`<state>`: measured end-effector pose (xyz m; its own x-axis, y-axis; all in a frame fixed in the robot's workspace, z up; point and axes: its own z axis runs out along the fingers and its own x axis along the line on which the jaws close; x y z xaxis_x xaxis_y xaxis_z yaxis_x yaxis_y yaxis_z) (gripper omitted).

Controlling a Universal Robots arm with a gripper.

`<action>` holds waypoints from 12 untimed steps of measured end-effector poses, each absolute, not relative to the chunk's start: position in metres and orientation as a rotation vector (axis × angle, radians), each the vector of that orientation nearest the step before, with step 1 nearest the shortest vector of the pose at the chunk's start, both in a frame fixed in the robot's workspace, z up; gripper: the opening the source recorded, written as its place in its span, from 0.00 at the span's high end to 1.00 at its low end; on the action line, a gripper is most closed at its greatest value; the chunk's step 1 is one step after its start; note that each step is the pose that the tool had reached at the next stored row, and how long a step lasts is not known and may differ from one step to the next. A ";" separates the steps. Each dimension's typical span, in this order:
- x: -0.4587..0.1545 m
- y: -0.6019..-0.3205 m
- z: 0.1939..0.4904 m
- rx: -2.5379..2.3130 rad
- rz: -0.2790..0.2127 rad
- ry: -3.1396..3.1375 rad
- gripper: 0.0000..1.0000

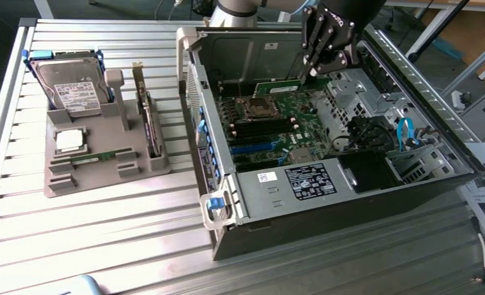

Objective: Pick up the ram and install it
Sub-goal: 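Pick up the ram and move it above insertion slot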

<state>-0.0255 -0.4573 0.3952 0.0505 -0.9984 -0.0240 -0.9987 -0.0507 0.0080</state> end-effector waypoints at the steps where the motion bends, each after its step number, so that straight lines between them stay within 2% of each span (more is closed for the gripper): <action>1: -0.026 -0.456 0.395 -2.269 0.036 2.157 0.88; 12: -0.026 -0.449 0.395 -2.269 0.036 2.157 0.88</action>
